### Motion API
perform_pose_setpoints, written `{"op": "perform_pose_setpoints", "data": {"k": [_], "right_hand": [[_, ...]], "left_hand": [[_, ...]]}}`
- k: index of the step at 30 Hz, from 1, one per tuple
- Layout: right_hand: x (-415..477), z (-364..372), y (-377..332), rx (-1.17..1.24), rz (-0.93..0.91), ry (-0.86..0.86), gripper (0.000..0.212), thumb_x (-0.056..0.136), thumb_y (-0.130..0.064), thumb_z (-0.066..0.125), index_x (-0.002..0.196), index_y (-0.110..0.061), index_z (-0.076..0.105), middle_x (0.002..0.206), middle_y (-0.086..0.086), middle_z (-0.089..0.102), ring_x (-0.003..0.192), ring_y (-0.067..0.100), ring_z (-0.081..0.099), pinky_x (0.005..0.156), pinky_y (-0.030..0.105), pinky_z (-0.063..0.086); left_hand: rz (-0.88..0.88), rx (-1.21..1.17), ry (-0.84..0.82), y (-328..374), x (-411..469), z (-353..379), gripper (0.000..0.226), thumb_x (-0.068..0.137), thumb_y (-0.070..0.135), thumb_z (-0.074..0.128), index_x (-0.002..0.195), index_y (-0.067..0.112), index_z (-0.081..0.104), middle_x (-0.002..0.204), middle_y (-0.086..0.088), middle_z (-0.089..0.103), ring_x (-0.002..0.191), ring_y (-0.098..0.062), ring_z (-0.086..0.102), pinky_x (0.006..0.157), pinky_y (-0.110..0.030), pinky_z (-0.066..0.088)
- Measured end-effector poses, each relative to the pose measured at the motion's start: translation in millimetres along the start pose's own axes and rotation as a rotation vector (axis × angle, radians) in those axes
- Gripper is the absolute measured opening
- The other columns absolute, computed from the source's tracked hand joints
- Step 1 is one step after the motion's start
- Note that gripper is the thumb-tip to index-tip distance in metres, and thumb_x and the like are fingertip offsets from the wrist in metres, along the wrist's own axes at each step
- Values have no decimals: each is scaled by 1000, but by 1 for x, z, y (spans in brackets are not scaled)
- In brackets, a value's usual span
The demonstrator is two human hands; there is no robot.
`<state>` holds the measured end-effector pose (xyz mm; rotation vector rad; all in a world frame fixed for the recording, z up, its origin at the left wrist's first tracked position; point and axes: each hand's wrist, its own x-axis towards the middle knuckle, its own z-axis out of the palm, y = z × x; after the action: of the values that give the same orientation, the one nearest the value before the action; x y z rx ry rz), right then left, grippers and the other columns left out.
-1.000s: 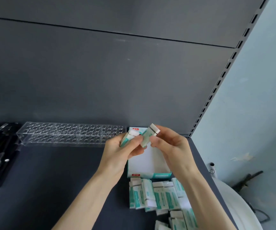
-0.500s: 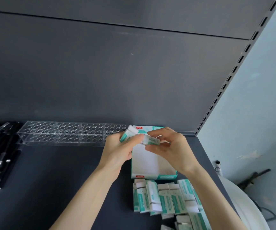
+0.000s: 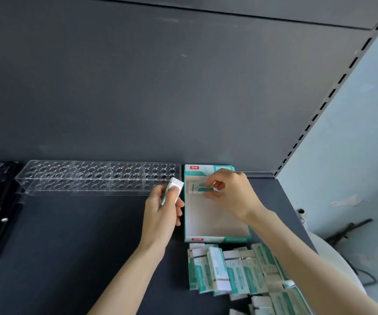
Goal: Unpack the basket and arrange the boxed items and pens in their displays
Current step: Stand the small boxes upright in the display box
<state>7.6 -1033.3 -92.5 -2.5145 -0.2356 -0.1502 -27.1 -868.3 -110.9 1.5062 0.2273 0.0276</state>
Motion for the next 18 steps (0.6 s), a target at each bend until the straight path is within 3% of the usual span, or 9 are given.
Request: {"op": "perform_pose_setpoints", "data": {"k": [8,13,18], "right_hand": [[-4,11,4,-125,-135,15,16,81,-6,68,96,-5,72,106,8,63,85,30,63,78,40,51],[-4,10,4,-189,-165,-5,22,81,2,60,95,-7,74,105,14,55,79,32,63,72,39,52],[0,9,7,-234,-134,-52,22,89,-9,56,104,-14,72,107,11,46,83,33,58,75,41,50]], "left_hand": [[34,53,15,-5,0,2,21,93,19,54,79,3,56,58,11,60,50,-4,50,45,-20,45],[31,45,22,-4,-2,3,21,93,18,53,76,4,54,57,11,58,49,-5,50,45,-20,45],[36,39,19,-4,-4,3,22,93,17,53,79,0,54,59,8,58,50,-7,50,47,-23,47]]}}
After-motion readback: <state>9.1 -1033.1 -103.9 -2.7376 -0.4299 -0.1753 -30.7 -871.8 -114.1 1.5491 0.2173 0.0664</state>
